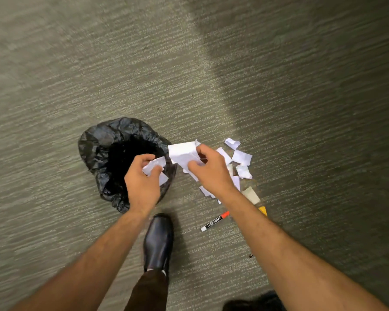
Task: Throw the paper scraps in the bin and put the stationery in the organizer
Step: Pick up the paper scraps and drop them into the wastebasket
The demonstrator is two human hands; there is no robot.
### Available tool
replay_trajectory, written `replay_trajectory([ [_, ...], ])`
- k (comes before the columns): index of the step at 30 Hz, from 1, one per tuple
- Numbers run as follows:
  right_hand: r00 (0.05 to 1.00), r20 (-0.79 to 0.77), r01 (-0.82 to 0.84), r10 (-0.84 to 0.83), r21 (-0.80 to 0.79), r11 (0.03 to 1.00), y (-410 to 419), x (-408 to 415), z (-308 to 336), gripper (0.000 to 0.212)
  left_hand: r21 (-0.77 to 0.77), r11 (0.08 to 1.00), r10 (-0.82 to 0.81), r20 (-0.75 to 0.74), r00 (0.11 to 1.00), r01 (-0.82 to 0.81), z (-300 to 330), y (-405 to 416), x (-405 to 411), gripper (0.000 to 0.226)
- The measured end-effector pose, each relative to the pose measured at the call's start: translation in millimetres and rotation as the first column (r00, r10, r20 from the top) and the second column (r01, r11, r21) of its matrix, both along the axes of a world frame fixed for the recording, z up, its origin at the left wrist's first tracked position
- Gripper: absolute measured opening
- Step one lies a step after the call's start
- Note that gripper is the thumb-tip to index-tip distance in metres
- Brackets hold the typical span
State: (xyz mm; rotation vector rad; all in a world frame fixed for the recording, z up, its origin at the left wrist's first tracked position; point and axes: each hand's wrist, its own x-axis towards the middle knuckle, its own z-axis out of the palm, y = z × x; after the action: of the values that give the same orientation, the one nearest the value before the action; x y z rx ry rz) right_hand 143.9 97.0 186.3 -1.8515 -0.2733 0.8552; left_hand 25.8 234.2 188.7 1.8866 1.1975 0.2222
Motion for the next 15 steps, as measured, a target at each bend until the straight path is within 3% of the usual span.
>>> replay_trajectory([
  [4, 0.995, 0.001, -0.099, 0.099, -0.057, 0.993, 45, -30, -12, 0.008, 0.026, 0.999, 0.022, -0.03, 0.999, -0.022, -11, 35, -24, 0.02],
  [7, 0.99, 0.021, -0.136, 0.139, -0.1, 0.986, 63, -55, -23, 0.028, 0.001, 0.999, 0.05, -0.045, 0.998, -0.05, -20, 52, -38, 0.019],
  [10, 0.993, -0.053, -0.111, 0.108, -0.067, 0.992, 67, -71, -29, 0.021, -0.004, 0.998, 0.058, -0.07, 0.996, -0.058, -25, 60, -47, 0.022],
  [12, 0.994, -0.09, -0.067, 0.061, -0.062, 0.996, 63, -74, -28, 0.042, 0.021, 0.999, 0.05, -0.103, 0.993, -0.048, -24, 62, -51, 0.023],
  [15, 0.994, -0.108, 0.018, -0.023, -0.047, 0.999, 44, -69, -26, 0.052, 0.038, 0.999, 0.029, -0.089, 0.996, -0.026, -20, 57, -54, 0.024],
])
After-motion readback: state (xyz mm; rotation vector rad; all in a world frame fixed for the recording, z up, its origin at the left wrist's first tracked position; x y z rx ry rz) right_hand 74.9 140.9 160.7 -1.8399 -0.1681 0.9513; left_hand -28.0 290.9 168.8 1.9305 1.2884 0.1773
